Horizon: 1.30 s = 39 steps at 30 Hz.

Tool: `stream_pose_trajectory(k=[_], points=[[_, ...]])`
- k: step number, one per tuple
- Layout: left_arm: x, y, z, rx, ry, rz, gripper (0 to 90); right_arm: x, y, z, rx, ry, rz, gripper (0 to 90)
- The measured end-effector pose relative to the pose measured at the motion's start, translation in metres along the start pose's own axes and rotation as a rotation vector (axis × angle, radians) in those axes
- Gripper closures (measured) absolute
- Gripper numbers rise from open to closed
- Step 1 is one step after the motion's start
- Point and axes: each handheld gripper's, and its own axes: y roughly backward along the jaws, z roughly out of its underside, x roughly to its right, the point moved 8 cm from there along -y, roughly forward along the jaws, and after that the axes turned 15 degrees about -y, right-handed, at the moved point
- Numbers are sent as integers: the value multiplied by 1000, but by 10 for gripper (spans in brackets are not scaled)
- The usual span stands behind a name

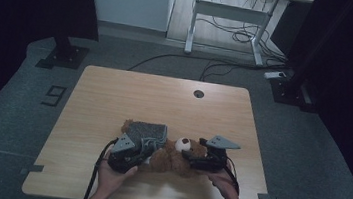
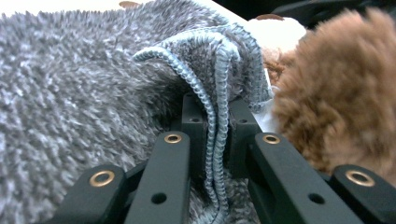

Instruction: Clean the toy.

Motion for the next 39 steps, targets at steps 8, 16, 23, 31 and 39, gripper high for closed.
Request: stream_pose_trajectory(k=[8, 16, 23, 31, 39], points=[[13, 4, 12, 7, -6, 37, 811, 2, -4, 41, -73, -70, 22, 24], [-4, -15, 6, 3, -4, -17, 813, 9, -18, 35, -24, 6, 127, 187], [-21, -34, -4, -3, -8, -55, 813, 21, -29, 23, 65, 76, 230, 266], [-29, 1, -22, 67, 29, -53, 802, 25, -26, 22, 101, 80, 185, 289], [-76, 19, 14, -109, 170, -52, 800, 22, -21, 27, 121, 87, 152, 298]])
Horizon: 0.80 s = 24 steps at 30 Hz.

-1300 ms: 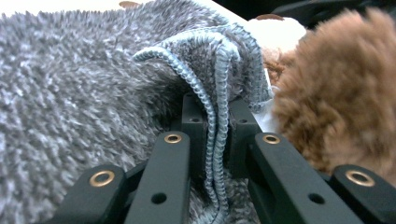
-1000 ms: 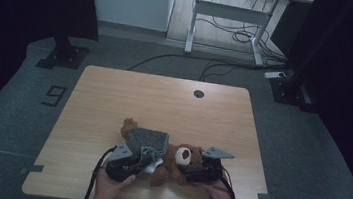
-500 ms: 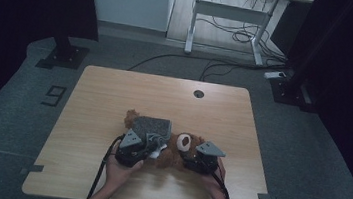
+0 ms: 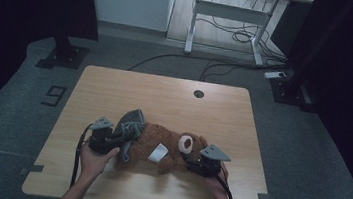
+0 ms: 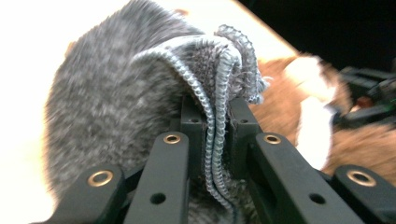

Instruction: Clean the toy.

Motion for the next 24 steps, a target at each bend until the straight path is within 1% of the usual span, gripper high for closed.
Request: stream_pose_trajectory(k=[1, 3, 5, 6, 7, 8, 9, 10, 11, 13, 15, 18, 20, 23, 24], points=[[-2, -7, 9, -26, 8, 9, 801, 0, 0, 0, 1, -1, 0, 299], [-5, -20, 21, -42, 36, 21, 802, -1, 0, 1, 2, 4, -1, 301], [-9, -26, 25, -53, 68, 38, 803, -1, 0, 1, 3, 2, -2, 301], [-13, -27, 26, -63, 73, 29, 802, -1, 0, 1, 5, 1, -1, 301], [-17, -28, 27, -87, 63, 8, 801, -1, 0, 1, 5, 0, -1, 301], [-23, -29, 30, -117, 51, -23, 800, -1, 0, 1, 4, 0, -2, 301], [-29, -29, 33, -135, 62, -39, 798, -1, 0, 1, 4, -2, -2, 301], [-32, -29, 34, -136, 81, -34, 796, 0, -1, 1, 6, -5, -2, 301], [-32, -28, 33, -122, 94, -20, 796, 0, -1, 1, 4, -8, -3, 301], [-24, -25, 27, -74, 82, 24, 800, 1, -1, 1, 4, -12, -6, 301], [-12, -20, 16, -36, 41, 39, 804, 1, -1, 1, 1, -13, -9, 301], [4, -13, -2, 25, -6, 60, 807, 1, -2, 1, 0, -17, -9, 301], [14, -10, -13, 49, -36, 76, 808, 1, -1, 1, -2, -15, -9, 301], [28, -10, -26, 62, -86, 86, 808, 1, -1, 1, 0, -13, -10, 300], [32, -10, -29, 71, -96, 90, 808, 1, -1, 1, -2, -14, -11, 300]])
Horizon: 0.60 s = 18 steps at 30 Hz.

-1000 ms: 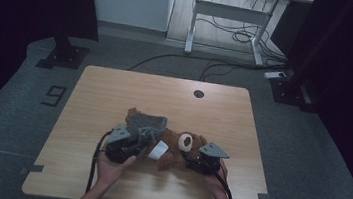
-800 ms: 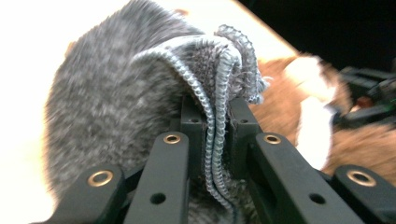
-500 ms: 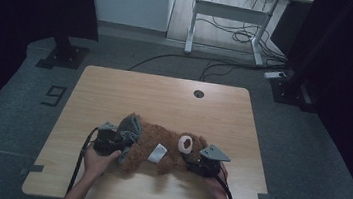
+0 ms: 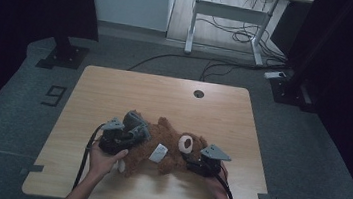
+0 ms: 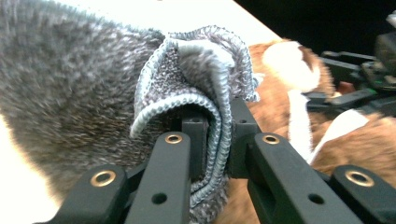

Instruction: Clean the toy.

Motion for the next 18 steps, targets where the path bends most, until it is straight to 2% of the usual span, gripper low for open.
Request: stream_pose_trajectory(k=[3, 4, 7, 8, 10, 11, 13, 18], points=[[10, 0, -11, 57, 10, 58, 810, 0, 0, 0, 0, -4, -3, 300], [14, -1, -13, 62, 0, 70, 811, 0, 0, 0, 0, -3, -3, 300], [16, -9, -11, 13, -55, 38, 809, 0, 0, 0, 3, -3, -3, 298], [14, -12, -7, -5, -45, 37, 809, 0, 0, 0, 2, -2, -3, 298], [7, -17, 2, -11, 17, 51, 809, -1, 0, 0, 2, -1, -2, 298], [4, -18, 6, -11, 36, 56, 810, -1, 0, 0, 3, -1, -2, 297], [0, -18, 11, -9, 55, 51, 814, -2, -1, 0, 5, -2, -3, 297], [-11, -19, 13, -34, 60, -6, 816, -3, -2, 0, 8, -12, -1, 297]])
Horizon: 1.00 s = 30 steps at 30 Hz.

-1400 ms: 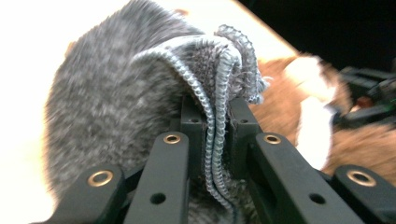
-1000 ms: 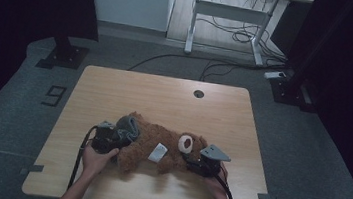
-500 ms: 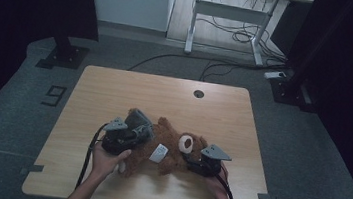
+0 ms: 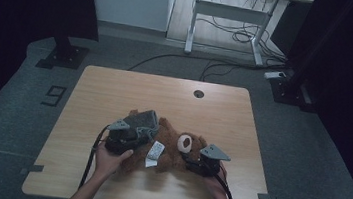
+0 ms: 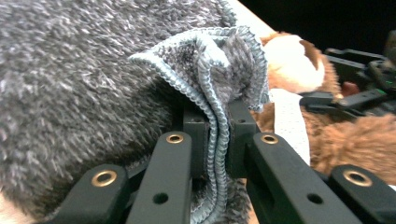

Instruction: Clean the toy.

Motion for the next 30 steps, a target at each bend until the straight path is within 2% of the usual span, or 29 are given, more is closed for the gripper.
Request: stream_pose_trajectory(k=[1, 3, 4, 5, 7, 9, 11, 15, 21, 25, 30], points=[[-3, 1, 0, -10, -2, -21, 816, 0, 0, 0, 0, -1, 0, 297], [-14, 3, 3, -46, -13, -101, 815, 0, 0, 0, 0, -4, -1, 297], [-23, 3, 8, -83, -21, -154, 815, 1, 0, 0, -2, -3, -2, 298], [-31, 2, 16, -121, -5, -166, 815, 1, 0, 0, -2, -1, -4, 297], [-40, -3, 29, -122, 76, -109, 814, 1, 0, 0, -1, -2, -8, 297], [-45, -7, 41, -146, 85, -113, 813, 1, 0, 0, 0, -1, -8, 297], [-44, -10, 48, -148, 92, -97, 812, 1, 0, 0, 0, -3, -9, 297], [-42, -9, 53, -163, 96, -70, 805, 1, 1, 0, 0, -2, -5, 297], [-39, 0, 67, -238, 84, -35, 798, 1, 1, 1, 2, 4, -5, 296], [-39, 4, 72, -223, 103, -20, 799, 1, 1, 1, 1, 4, -7, 295], [-32, 4, 60, -187, 65, -21, 802, 2, 1, 1, 2, -7, -6, 295]])
